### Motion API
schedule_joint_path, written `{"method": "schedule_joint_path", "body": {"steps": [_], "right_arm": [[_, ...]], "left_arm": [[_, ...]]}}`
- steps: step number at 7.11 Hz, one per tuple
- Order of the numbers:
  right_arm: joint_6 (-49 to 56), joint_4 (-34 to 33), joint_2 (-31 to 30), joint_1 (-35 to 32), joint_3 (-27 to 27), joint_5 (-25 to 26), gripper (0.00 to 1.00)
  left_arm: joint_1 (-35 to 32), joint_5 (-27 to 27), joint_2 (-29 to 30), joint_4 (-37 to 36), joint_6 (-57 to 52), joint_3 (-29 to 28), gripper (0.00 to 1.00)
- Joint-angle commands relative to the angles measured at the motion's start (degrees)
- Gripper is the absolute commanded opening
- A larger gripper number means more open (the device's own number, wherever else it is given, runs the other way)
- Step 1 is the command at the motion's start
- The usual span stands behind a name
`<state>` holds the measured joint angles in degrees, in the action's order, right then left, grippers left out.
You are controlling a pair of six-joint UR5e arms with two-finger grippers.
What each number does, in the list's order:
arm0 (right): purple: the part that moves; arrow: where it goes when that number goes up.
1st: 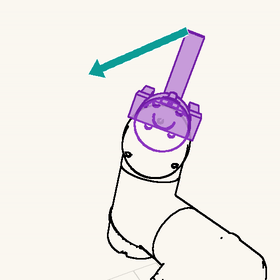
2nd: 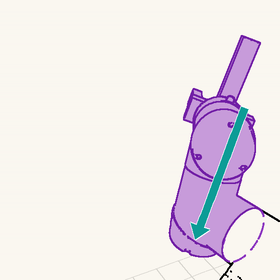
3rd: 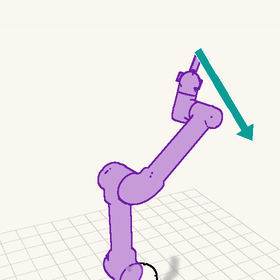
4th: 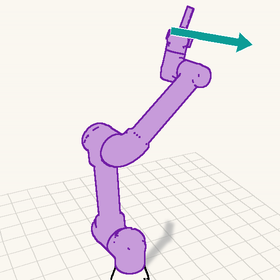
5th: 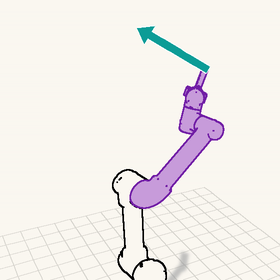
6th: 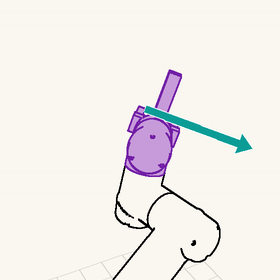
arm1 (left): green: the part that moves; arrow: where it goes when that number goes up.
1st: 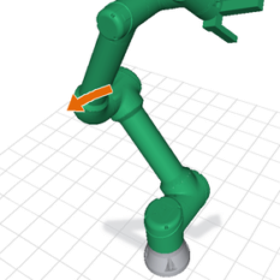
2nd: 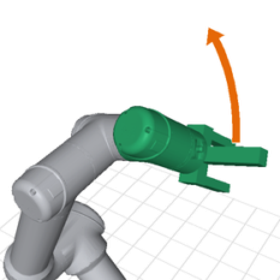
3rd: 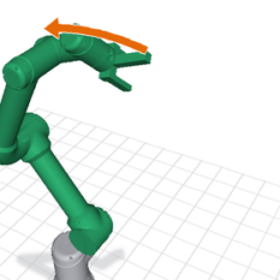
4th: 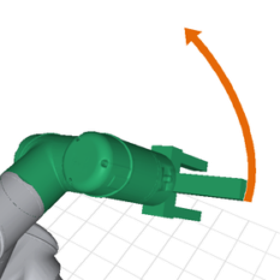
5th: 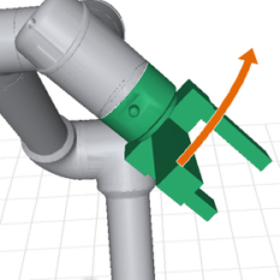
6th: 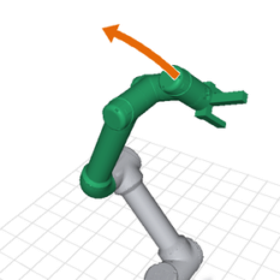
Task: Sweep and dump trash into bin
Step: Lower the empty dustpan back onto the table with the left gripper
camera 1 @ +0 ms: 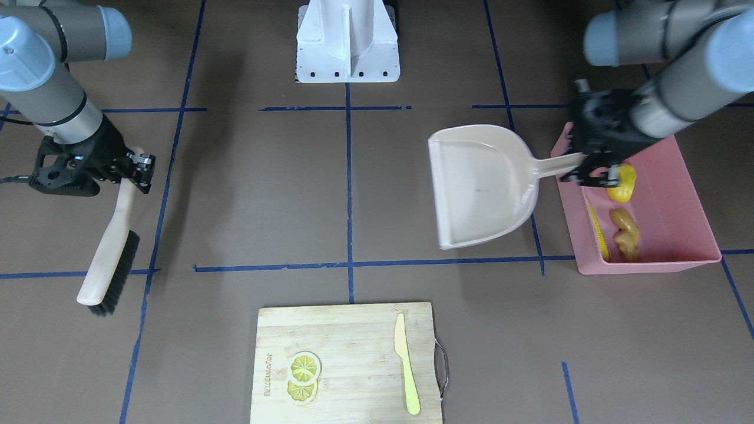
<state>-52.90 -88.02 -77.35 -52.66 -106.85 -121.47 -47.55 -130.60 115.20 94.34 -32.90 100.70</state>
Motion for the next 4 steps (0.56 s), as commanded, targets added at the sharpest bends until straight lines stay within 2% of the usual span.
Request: {"method": "schedule_joint_path", "body": {"steps": [1, 4], "right_arm": [[0.25, 0.04, 0.18, -0.16, 0.24, 0.0, 0.0], [-0.01, 0.04, 0.44, 0.02, 0.32, 0.0, 0.0]], "left_arm": [[4.57, 5.17, 0.99, 9.61, 7.3, -3.4, 0.02], [7.19, 5.26, 0.99, 10.25, 9.07, -3.41, 0.06]]}}
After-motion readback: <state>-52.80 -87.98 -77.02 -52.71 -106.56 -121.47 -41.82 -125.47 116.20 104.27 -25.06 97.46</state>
